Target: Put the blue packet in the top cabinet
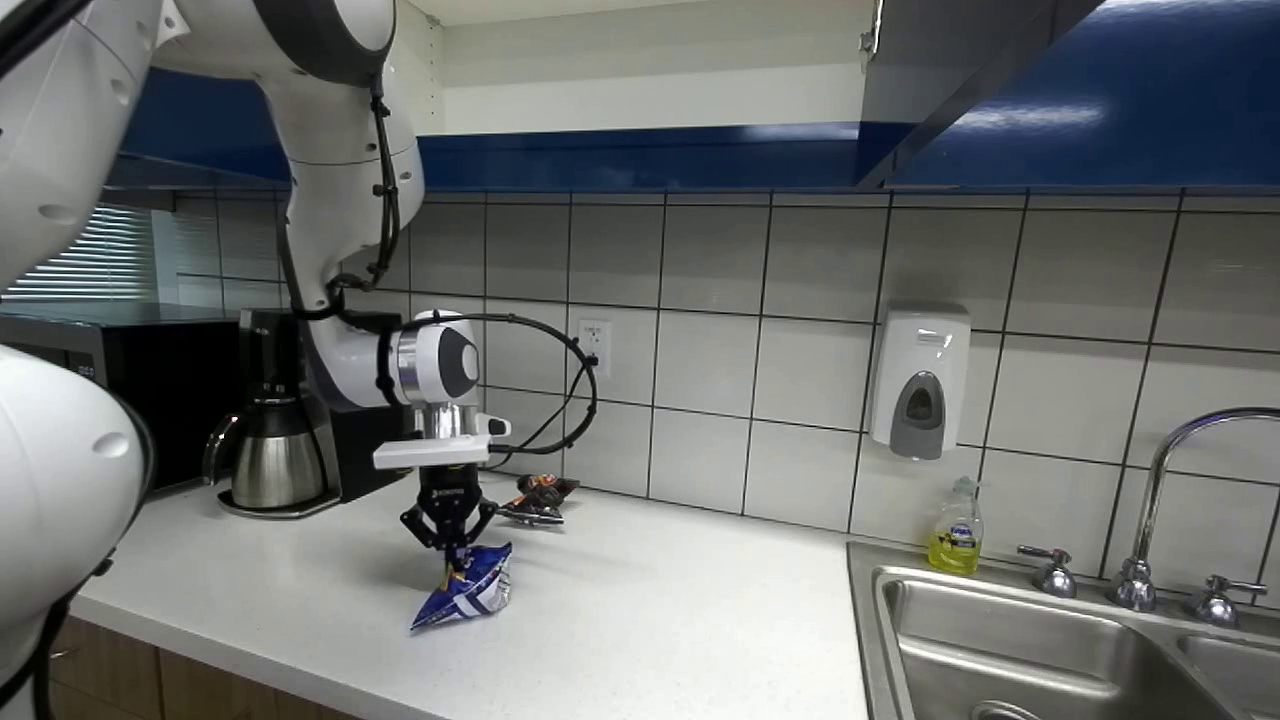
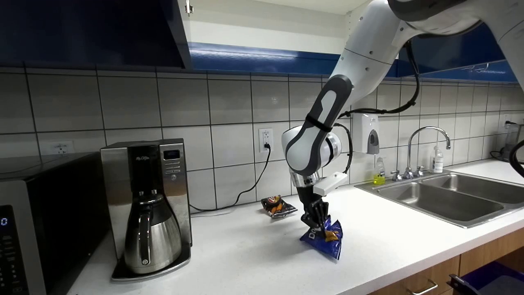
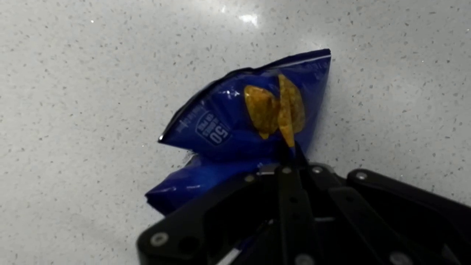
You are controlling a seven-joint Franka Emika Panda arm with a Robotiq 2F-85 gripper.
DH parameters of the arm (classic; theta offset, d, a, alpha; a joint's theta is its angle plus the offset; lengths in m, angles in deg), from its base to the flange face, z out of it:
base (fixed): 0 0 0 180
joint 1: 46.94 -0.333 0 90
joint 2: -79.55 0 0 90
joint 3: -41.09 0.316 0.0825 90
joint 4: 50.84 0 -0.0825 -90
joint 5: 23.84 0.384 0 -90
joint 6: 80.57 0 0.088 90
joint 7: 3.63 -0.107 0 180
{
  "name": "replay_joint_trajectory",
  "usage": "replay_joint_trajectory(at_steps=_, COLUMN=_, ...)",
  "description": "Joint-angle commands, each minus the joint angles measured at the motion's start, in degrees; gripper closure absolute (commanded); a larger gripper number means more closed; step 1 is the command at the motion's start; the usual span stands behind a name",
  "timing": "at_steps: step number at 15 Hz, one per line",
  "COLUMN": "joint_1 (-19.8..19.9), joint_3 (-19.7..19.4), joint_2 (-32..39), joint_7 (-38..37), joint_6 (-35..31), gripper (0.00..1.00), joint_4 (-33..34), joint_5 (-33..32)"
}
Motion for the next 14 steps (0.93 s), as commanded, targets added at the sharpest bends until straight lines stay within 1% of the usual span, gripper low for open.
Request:
replay_joint_trajectory(at_steps=1, joint_1=-0.1, joint_3=0.0, joint_2=-1.4, joint_7=1.0, joint_6=0.9, gripper=1.0, joint_4=0.4, joint_5=0.6)
replay_joint_trajectory(at_steps=9, joint_1=-0.5, joint_3=1.0, joint_2=-8.9, joint_7=0.1, joint_6=1.9, gripper=1.0, joint_4=-2.3, joint_5=3.0)
replay_joint_trajectory(at_steps=14, joint_1=-0.7, joint_3=1.7, joint_2=-15.6, joint_7=-0.5, joint_6=1.8, gripper=1.0, joint_4=-6.2, joint_5=6.5)
